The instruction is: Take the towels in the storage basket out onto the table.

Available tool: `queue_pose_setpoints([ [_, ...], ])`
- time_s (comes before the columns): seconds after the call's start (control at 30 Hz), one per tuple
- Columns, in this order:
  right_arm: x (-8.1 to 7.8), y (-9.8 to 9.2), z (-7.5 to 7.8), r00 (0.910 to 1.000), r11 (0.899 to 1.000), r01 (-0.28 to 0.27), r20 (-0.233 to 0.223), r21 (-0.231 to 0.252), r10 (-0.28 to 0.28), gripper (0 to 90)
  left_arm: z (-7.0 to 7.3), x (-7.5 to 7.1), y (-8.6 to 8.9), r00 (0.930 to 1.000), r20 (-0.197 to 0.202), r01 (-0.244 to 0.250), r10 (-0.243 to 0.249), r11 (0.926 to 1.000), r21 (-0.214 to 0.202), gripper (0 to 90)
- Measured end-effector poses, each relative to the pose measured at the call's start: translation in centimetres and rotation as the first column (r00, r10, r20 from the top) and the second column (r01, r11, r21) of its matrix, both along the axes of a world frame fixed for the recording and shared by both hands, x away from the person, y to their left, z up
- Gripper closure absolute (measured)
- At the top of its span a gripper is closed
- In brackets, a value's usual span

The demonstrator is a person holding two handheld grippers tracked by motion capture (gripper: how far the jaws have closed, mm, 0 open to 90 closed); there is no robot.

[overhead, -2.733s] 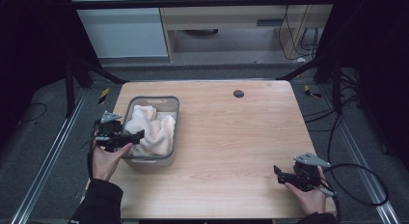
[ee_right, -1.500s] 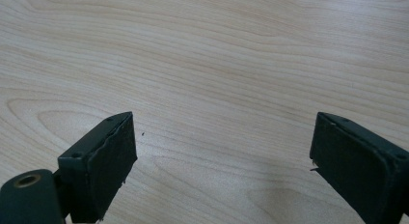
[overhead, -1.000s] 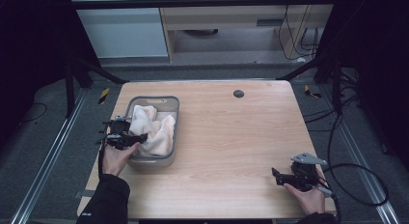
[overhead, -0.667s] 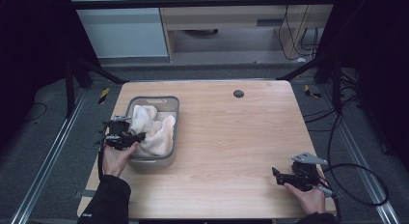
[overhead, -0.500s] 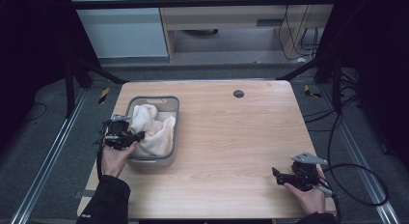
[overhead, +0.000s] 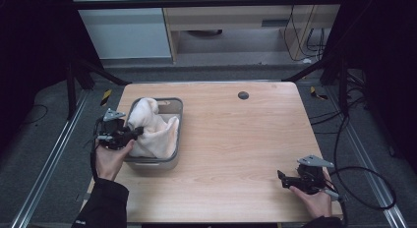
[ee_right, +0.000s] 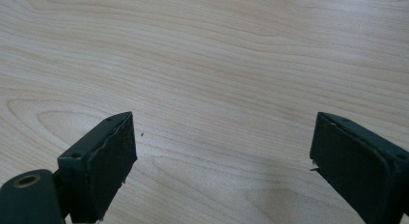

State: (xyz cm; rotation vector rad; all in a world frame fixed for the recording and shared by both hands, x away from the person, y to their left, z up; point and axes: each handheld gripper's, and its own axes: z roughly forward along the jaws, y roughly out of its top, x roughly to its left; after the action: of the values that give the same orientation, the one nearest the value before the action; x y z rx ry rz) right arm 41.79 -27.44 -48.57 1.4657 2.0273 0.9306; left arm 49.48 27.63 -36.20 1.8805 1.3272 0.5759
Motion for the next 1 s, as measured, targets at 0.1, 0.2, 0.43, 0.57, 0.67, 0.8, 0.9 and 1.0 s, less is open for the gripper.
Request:
queue_pose_setpoints([
  [0.1,0.0,0.0,0.0,1.0,1.0,0.0,0.0,-0.002,0.0,9.0,0.7,-0.2,0.2,0.9998,0.021,-0.007,0.007,0.9999,-0.014,68.9],
  [0.2,0.0,0.0,0.0,1.0,1.0,0.0,-0.001,-0.001,0.0,9.1,1.0,-0.3,0.3,0.9996,0.027,-0.007,0.007,0.9998,-0.018,69.1],
  [0.43,0.0,0.0,0.0,1.0,1.0,0.0,-0.002,-0.001,0.0,9.1,2.6,-0.7,0.7,0.9981,0.062,-0.007,0.009,0.9994,-0.033,69.2],
  [0.57,0.1,0.0,0.0,1.0,1.0,-0.001,-0.002,-0.005,0.001,9.1,3.4,-0.9,0.7,0.997,0.076,-0.004,0.007,0.9992,-0.04,69.2],
  [0.67,0.1,0.0,0.0,1.0,1.0,-0.001,-0.003,-0.006,0.001,9.1,3.8,-1.0,0.8,0.9964,0.085,-0.002,0.006,0.999,-0.045,69.2],
  [0.8,0.1,0.0,0.0,1.0,1.0,-0.001,-0.002,-0.007,0.001,9.1,4.6,-1.2,0.5,0.9954,0.096,0.012,-0.007,0.9987,-0.049,69.2],
  [0.9,0.1,0.0,0.0,1.0,1.0,-0.001,-0.002,-0.008,0.001,9.0,4.9,-1.3,0.2,0.9949,0.1,0.019,-0.014,0.9984,-0.053,69.1],
  [1.0,0.1,0.0,0.0,1.0,1.0,0.0,0.0,-0.008,0.0,9.1,5.3,-1.3,-0.1,0.9941,0.106,0.031,-0.026,0.9982,-0.051,69.2],
])
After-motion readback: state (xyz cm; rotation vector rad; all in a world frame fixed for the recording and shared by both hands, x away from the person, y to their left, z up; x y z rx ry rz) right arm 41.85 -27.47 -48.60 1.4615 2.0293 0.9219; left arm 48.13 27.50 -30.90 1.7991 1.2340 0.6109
